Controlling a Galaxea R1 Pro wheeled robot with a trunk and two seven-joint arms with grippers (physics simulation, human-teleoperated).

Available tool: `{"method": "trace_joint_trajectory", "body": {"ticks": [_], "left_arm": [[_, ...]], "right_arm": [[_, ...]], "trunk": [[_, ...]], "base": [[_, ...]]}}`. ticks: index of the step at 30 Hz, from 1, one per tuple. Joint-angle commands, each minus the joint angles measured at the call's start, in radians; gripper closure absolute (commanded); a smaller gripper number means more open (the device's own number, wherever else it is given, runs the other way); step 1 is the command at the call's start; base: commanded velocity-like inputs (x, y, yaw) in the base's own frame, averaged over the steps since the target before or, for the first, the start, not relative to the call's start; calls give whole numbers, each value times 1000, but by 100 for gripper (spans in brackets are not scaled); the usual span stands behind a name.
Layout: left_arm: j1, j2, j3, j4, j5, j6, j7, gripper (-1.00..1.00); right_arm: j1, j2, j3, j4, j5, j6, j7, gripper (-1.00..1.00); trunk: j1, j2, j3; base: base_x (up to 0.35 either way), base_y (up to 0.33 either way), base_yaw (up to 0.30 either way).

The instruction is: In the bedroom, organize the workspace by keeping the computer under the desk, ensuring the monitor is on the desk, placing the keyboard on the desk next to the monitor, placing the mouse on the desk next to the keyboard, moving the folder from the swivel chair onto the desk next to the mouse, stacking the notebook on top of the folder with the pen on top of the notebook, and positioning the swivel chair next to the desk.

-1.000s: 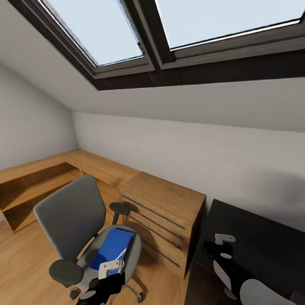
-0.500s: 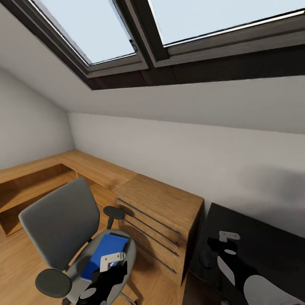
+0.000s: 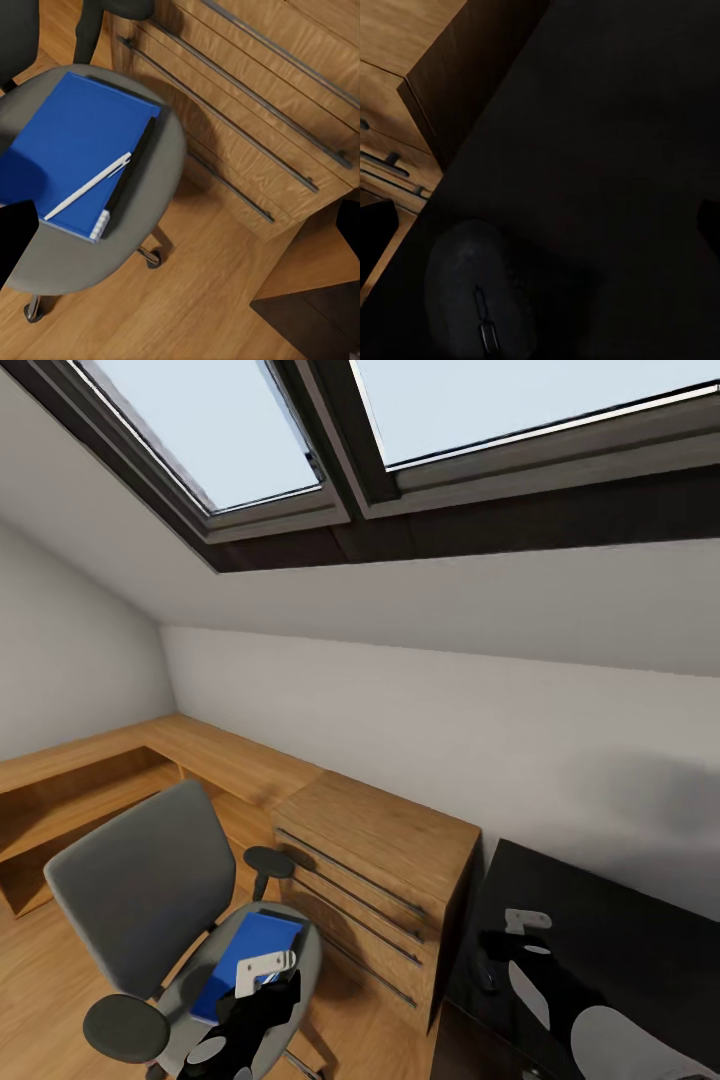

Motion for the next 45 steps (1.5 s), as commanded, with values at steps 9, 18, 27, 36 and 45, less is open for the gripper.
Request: {"method": "trace_joint_trajectory", "body": {"ticks": [9, 18, 27, 36, 45], "left_arm": [[-1, 0, -2, -2, 11, 2, 9, -100], [-1, -1, -3, -2, 11, 2, 9, -100], [-1, -1, -3, -2, 11, 2, 9, -100], [-1, -1, -2, -2, 11, 2, 9, -100], [-1, -1, -3, -2, 11, 2, 9, -100]], "right_arm": [[0, 0, 12, -28, 0, 110, 22, -100], [0, 0, 17, -44, 3, 140, 23, -100], [0, 0, 16, -43, 4, 151, 23, -100], [0, 13, 16, -43, 3, 194, 20, -100], [0, 36, 16, -40, 4, 211, 16, -100]], "trunk": [[12, -23, -11], [46, -86, -39], [81, -149, -67], [115, -212, -96], [150, -275, -124]], "base": [[0, 0, 0], [0, 0, 0], [0, 0, 0], [0, 0, 0], [0, 0, 0]]}}
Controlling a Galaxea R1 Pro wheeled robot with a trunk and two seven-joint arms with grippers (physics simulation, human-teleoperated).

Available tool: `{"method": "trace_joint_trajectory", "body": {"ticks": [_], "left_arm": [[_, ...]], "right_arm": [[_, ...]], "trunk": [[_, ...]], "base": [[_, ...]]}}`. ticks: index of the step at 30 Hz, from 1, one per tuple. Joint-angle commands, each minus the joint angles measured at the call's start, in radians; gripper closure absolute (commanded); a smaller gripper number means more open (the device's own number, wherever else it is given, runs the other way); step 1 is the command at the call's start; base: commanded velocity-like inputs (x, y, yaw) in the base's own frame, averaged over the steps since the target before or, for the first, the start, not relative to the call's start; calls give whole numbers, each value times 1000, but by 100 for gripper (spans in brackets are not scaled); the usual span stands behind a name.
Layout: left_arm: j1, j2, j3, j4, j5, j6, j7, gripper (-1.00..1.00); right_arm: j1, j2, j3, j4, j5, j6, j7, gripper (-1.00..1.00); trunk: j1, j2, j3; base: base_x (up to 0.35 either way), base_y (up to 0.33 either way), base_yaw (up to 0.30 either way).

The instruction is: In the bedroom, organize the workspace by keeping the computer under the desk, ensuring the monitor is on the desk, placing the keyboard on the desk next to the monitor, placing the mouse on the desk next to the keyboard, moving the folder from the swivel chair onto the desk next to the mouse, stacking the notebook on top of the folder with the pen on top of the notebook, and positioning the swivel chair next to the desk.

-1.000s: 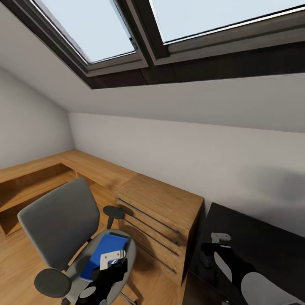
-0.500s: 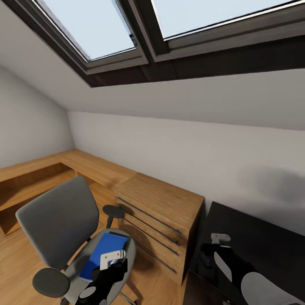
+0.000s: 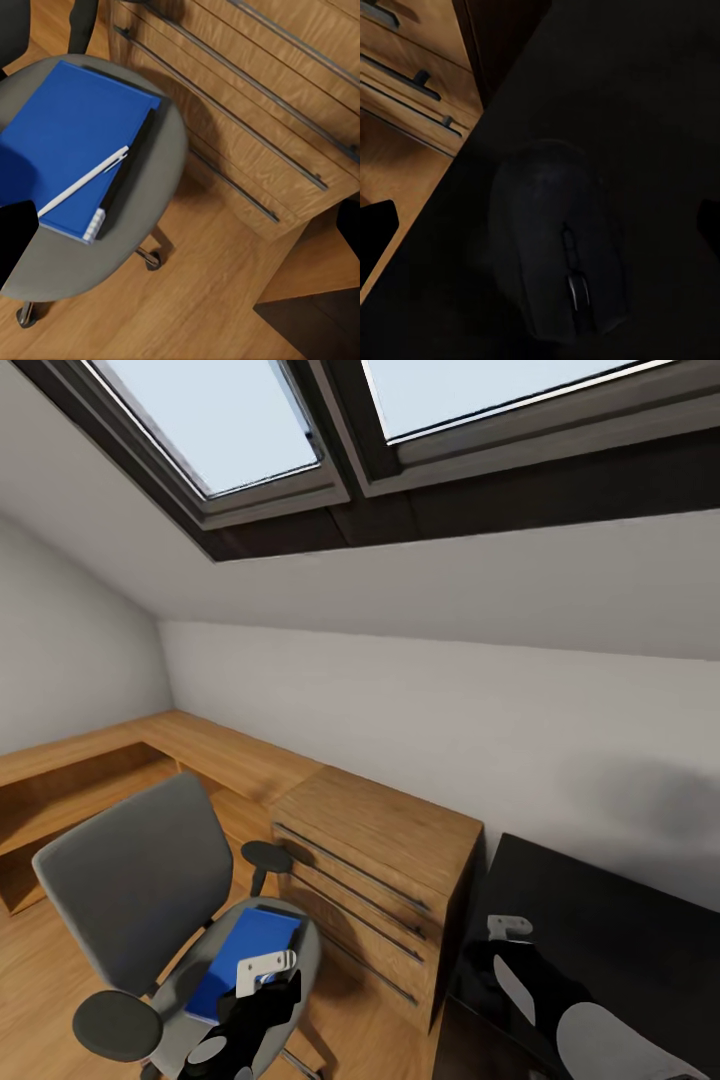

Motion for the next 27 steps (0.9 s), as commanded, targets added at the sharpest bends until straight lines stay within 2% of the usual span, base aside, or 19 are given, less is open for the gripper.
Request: {"method": "trace_joint_trajectory", "body": {"ticks": [1, 27], "left_arm": [[0, 0, -1, -2, 11, 2, 9, -100], [-1, 0, -1, -2, 11, 2, 9, -100]], "right_arm": [[0, -1, 8, -3, -10, 5, -7, -100], [-2, -5, 5, -1, -11, 40, -10, -100]], "trunk": [[4, -8, -4], [104, -190, -86]], "base": [[0, 0, 0], [0, 0, 0]]}}
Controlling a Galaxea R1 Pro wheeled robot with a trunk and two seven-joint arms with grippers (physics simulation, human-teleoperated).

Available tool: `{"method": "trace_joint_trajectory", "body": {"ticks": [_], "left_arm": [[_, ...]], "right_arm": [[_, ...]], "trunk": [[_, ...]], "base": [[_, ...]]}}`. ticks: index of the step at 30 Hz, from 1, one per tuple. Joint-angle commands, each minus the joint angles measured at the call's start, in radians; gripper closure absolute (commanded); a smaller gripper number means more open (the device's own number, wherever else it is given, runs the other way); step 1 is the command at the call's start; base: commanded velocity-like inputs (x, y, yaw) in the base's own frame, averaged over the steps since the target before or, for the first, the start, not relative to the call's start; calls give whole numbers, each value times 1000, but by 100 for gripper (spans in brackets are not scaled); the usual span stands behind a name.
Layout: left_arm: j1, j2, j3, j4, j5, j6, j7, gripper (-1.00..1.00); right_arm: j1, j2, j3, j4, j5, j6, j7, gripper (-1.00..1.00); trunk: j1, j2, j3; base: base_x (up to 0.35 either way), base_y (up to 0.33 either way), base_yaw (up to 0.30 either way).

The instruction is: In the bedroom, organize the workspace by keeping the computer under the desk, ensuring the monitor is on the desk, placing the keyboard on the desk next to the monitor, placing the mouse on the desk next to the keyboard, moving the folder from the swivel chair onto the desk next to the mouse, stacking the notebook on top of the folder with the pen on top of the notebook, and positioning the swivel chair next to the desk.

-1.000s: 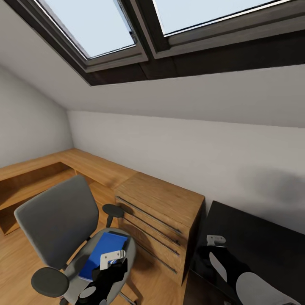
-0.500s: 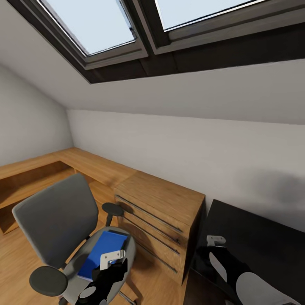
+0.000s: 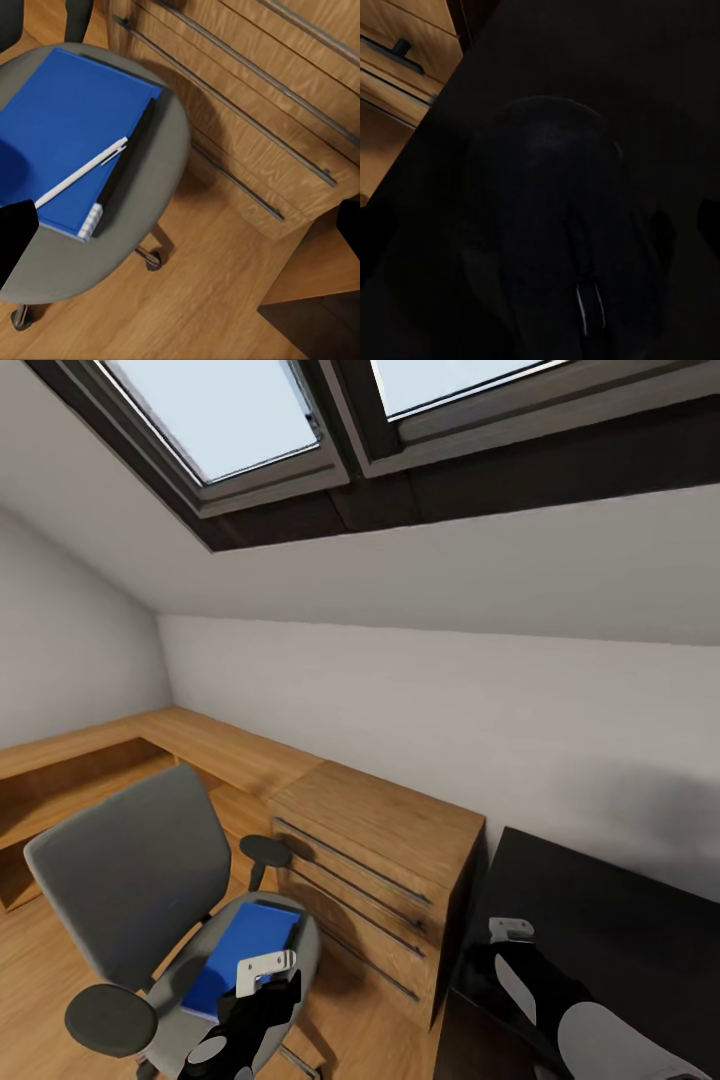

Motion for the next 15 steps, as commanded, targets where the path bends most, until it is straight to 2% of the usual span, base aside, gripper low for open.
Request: {"method": "trace_joint_trajectory", "body": {"ticks": [1, 8, 12, 13, 15], "left_arm": [[0, 0, -1, -2, 11, 2, 9, -100], [0, 0, -1, -2, 11, 2, 9, -100], [0, 0, -1, -2, 11, 2, 9, -100], [0, 0, -1, -2, 11, 2, 9, -100], [0, 1, 0, -2, 11, 2, 9, -100]], "right_arm": [[0, -1, 8, -3, -10, 5, -7, -100], [0, -3, 8, -3, -11, 4, -7, -100], [0, -2, 8, -2, -10, 4, -7, -100], [0, -2, 8, -2, -10, 4, -7, 100], [0, -2, 8, -2, -9, 4, -7, 100]], "trunk": [[4, -8, -4], [31, -57, -26], [31, -57, -26], [31, -57, -26], [31, -57, -26]], "base": [[0, 0, 0], [0, 0, 0], [0, 0, 0], [0, 0, 0], [0, 0, 0]]}}
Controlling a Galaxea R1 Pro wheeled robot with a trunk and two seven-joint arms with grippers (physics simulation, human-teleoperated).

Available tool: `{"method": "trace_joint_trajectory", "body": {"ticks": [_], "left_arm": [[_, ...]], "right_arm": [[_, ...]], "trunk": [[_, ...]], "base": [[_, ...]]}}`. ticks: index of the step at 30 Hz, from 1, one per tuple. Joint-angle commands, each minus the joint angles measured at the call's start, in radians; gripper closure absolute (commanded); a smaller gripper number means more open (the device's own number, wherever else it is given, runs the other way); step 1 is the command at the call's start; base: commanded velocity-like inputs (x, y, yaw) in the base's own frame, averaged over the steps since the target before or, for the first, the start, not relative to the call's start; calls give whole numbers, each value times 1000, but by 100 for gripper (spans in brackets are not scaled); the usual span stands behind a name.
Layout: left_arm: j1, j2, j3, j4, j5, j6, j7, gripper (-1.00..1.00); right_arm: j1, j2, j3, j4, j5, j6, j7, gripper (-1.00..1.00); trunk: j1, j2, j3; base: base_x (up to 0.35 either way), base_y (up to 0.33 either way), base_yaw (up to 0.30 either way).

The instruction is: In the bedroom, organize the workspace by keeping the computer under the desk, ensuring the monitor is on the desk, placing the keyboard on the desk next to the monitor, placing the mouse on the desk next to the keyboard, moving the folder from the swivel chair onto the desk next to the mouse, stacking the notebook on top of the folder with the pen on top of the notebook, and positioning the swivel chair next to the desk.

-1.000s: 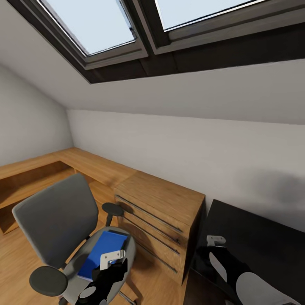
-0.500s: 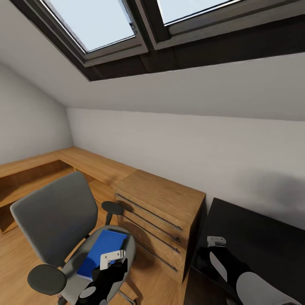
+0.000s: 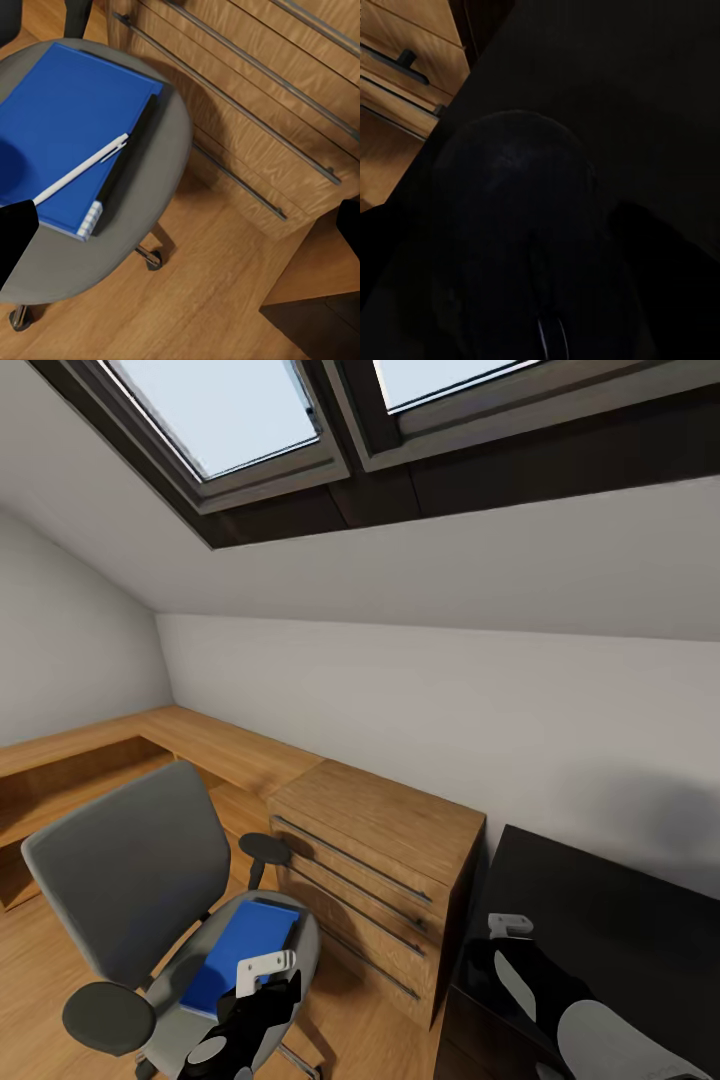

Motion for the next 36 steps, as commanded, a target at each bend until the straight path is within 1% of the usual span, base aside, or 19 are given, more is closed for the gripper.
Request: {"method": "trace_joint_trajectory", "body": {"ticks": [1, 20, 36], "left_arm": [[0, 0, -1, -2, 11, 2, 9, -100], [0, 2, 1, -3, 11, 2, 9, -100], [0, 5, 5, -3, 9, 2, 9, -100]], "right_arm": [[0, -1, 9, 15, -4, 9, -9, 100], [0, -1, 9, 7, -3, 6, -7, 100], [0, -1, 8, 4, -3, -1, -8, 100]], "trunk": [[0, -1, -1], [0, -1, -1], [-61, 111, 49]], "base": [[0, 0, 0], [0, 0, 0], [0, 0, 0]]}}
